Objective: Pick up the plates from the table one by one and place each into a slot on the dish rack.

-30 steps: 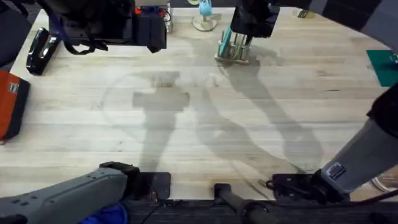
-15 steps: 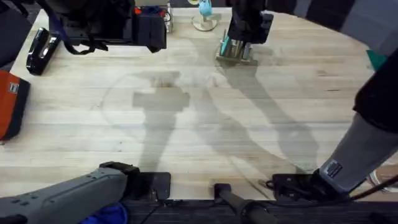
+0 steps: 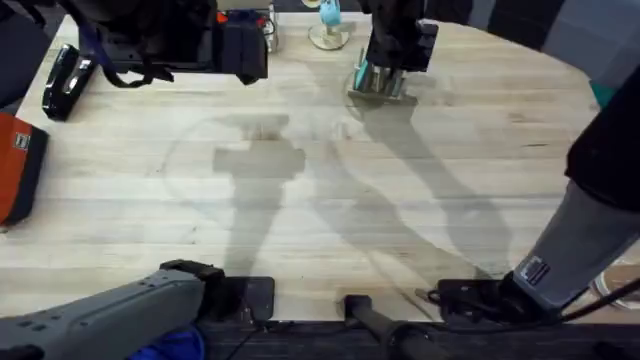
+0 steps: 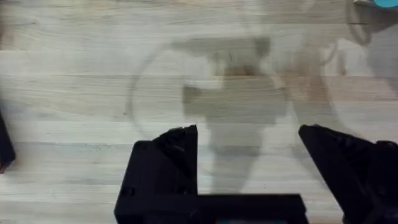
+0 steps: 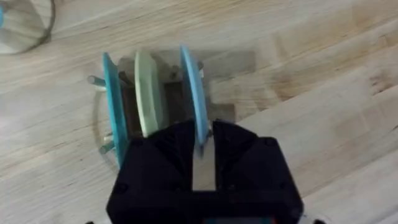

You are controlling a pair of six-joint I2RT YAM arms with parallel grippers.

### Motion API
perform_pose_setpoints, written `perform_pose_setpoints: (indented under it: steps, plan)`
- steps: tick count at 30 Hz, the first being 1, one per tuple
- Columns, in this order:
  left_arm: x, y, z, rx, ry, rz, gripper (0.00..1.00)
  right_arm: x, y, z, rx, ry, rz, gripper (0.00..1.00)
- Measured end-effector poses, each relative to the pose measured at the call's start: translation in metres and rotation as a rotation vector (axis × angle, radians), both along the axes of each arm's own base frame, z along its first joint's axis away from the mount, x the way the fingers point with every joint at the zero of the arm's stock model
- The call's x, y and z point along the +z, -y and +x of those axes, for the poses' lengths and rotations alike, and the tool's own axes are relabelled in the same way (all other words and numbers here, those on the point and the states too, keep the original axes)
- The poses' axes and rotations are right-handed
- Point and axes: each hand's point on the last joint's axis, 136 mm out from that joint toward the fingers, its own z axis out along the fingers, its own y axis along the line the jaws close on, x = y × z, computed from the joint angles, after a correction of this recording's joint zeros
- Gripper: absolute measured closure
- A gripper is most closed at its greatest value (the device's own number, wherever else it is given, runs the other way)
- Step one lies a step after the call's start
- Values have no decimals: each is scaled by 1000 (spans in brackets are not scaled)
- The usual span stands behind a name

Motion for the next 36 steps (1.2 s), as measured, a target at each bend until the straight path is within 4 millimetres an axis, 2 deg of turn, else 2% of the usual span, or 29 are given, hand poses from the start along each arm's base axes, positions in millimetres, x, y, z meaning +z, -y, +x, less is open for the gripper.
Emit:
perform_pose_setpoints:
  steps: [3, 22, 26, 36]
  plan:
    - [0, 0, 0, 0, 0, 0, 6, 0, 0, 0, 0, 0, 0, 774]
    - [0, 0, 0, 0, 0, 0, 5, 5, 1, 0, -1, 9, 1, 698]
    - [0, 0, 0, 0, 0, 0, 7, 26, 3, -4, -1, 42, 19, 677]
    - [0, 0, 0, 0, 0, 0, 6, 93, 10, -15, 12, 174, 82, 634]
